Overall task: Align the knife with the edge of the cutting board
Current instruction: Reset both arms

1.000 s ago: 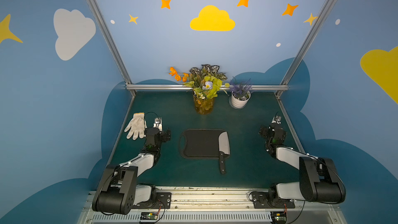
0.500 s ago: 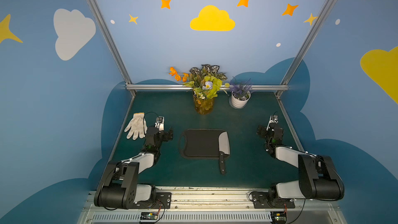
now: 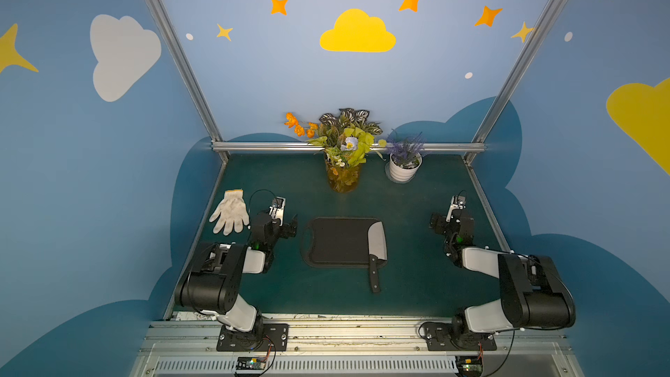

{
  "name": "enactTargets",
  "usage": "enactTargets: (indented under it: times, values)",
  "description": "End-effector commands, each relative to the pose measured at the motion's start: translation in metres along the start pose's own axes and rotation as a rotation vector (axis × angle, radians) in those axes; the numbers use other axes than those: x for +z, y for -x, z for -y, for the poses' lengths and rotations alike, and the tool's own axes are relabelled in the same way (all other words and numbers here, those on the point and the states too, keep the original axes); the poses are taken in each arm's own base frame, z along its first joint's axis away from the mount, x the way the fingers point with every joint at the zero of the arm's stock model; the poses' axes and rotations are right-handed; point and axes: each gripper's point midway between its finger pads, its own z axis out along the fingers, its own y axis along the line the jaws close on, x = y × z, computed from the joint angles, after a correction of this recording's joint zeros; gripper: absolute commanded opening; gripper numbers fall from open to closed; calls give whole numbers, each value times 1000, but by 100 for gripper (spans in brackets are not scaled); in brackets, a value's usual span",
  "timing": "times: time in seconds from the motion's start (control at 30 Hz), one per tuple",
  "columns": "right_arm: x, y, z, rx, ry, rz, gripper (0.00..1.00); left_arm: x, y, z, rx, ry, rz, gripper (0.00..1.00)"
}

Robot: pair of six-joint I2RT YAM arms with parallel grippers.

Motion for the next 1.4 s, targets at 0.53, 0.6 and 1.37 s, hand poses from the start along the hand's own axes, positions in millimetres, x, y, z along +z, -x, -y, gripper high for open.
enactTargets:
  times: [0.53,0.6,1.37]
  values:
    - [1,10,-2,-1,5,37,98,-1,5,3,2,-15,15,100]
    - [0,10,-2,-4,5,38,98,-1,5,3,1,-14,15,100]
    - [0,10,-3,-7,3,39,98,-1,5,3,0,-14,15,100]
